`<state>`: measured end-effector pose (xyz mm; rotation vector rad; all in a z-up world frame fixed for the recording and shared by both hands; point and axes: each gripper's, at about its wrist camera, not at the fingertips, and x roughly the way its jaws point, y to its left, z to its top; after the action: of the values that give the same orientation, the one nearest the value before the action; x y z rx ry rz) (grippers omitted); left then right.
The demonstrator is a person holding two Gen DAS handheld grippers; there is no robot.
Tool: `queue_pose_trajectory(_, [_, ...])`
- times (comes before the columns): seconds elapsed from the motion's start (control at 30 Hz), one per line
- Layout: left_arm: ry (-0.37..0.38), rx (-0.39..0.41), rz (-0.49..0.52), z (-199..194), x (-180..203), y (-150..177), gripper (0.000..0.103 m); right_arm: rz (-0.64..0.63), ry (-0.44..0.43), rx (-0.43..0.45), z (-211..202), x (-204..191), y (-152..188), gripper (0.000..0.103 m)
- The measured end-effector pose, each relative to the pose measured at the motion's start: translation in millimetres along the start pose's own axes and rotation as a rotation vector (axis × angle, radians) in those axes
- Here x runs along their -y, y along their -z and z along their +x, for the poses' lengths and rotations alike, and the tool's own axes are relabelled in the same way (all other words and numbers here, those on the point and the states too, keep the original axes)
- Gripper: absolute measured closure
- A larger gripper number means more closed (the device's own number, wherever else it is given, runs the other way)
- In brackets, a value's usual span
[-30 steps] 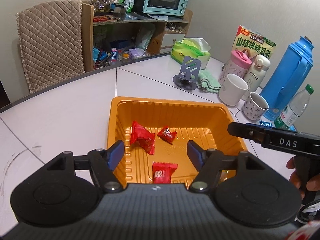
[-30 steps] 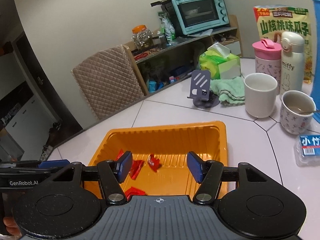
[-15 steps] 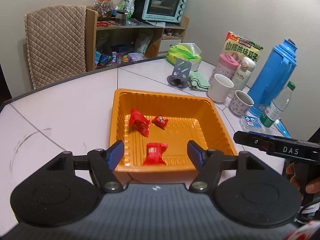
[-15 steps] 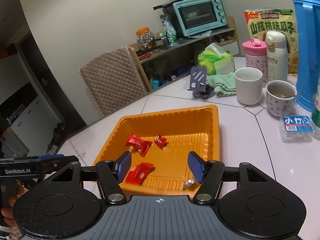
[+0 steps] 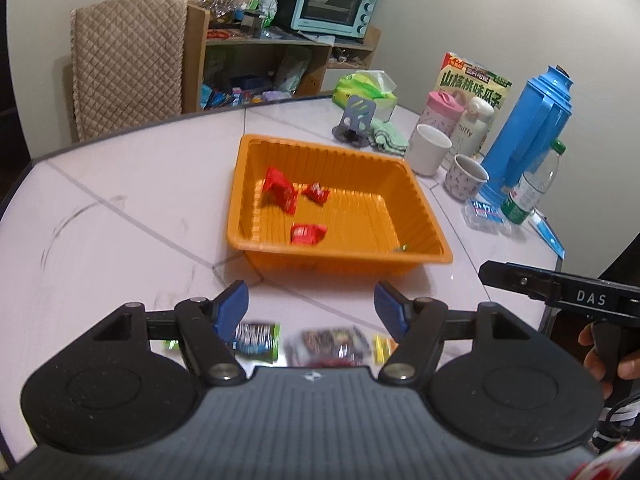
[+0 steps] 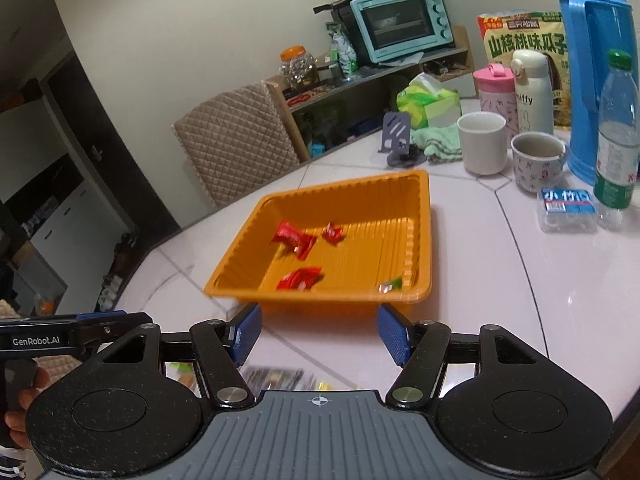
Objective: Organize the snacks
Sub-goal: 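Withdraw both tools from the tray back toward the snack pile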
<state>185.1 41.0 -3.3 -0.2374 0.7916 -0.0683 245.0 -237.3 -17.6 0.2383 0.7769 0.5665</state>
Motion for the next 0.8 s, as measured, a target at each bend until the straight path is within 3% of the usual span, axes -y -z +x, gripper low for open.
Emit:
queue_pose_trajectory(0.4, [-0.041, -0.02, -0.031, -33.8, -4.8, 46.8, 0.036, -0.006, -0.013, -0.076, -18.6, -13.0, 45.7, 0.039])
queue_pose_trajectory(0.8, [-0.073, -0.055, -0.013, -34.8, -7.5, 73.7, 0.036, -0.026, -0.007, -0.142, -14.0, -22.1, 75.2, 0.039])
